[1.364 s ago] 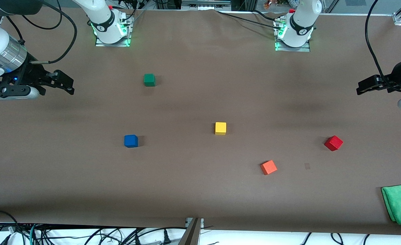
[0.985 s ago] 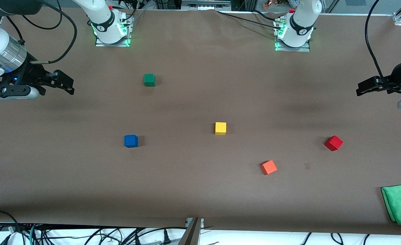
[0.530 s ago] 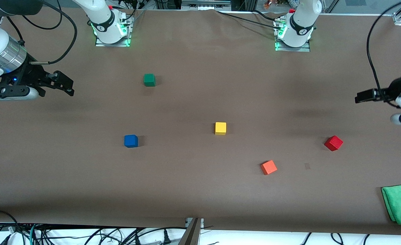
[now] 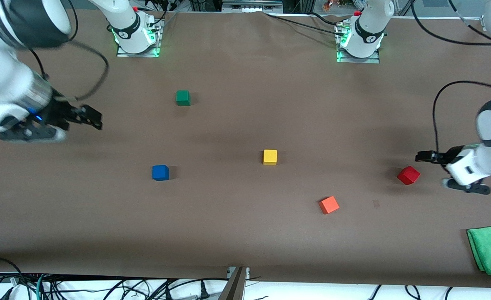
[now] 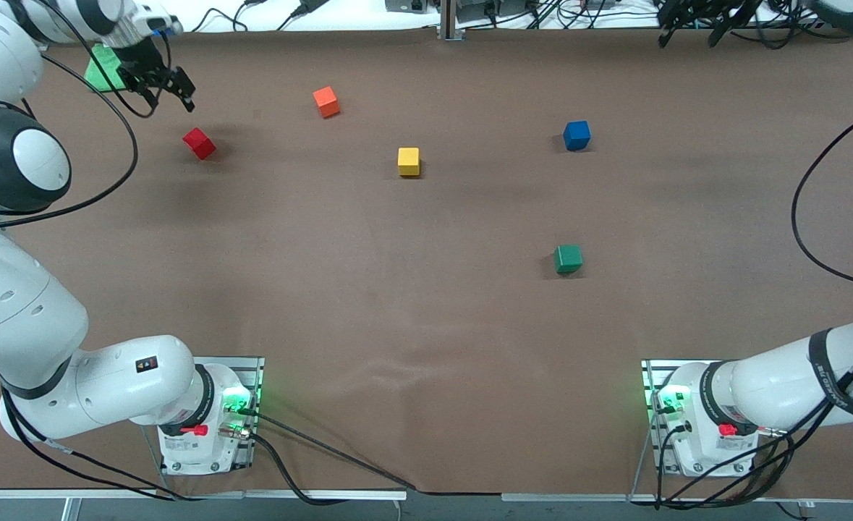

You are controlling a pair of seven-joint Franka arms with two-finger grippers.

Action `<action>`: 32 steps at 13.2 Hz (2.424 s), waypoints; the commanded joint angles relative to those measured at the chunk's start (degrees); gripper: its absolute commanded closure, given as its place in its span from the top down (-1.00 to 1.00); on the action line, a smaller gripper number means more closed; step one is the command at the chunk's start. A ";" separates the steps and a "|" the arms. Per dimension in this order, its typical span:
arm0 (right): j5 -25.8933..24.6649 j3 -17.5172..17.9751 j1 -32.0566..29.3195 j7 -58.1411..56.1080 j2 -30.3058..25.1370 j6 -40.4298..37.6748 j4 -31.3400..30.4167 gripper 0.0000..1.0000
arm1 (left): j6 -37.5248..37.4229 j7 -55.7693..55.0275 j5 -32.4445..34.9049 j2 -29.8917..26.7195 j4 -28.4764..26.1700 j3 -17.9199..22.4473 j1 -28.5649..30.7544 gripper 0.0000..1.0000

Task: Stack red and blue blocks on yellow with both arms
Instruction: 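Grasp the blue cube with the right gripper while the left gripper grasps the red cube, then carry the red cube with the left gripper over the yellow cube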

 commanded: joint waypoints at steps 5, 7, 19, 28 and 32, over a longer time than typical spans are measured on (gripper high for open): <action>1.63 0.14 5.10 2.07 17.64 21.24 -0.30 0.99 | 24.70 12.20 6.17 -1.46 -15.89 -0.39 0.29 1.00; 1.63 0.14 6.59 2.08 21.16 26.09 -0.57 0.99 | 26.92 13.87 8.04 -0.23 -16.43 -0.48 1.94 1.00; 1.72 -0.03 5.89 1.90 23.12 26.95 -1.12 -0.36 | 29.93 17.22 6.37 2.15 -16.18 -2.66 4.42 -1.00; 0.84 -2.58 5.72 0.50 18.81 -6.41 21.23 -0.34 | 14.00 -29.83 1.71 0.39 -8.52 -20.08 -5.30 -1.00; 0.75 -2.41 7.20 1.28 18.98 -6.14 23.59 -0.34 | 14.53 -49.28 2.15 3.54 -5.10 -19.55 -17.27 -1.00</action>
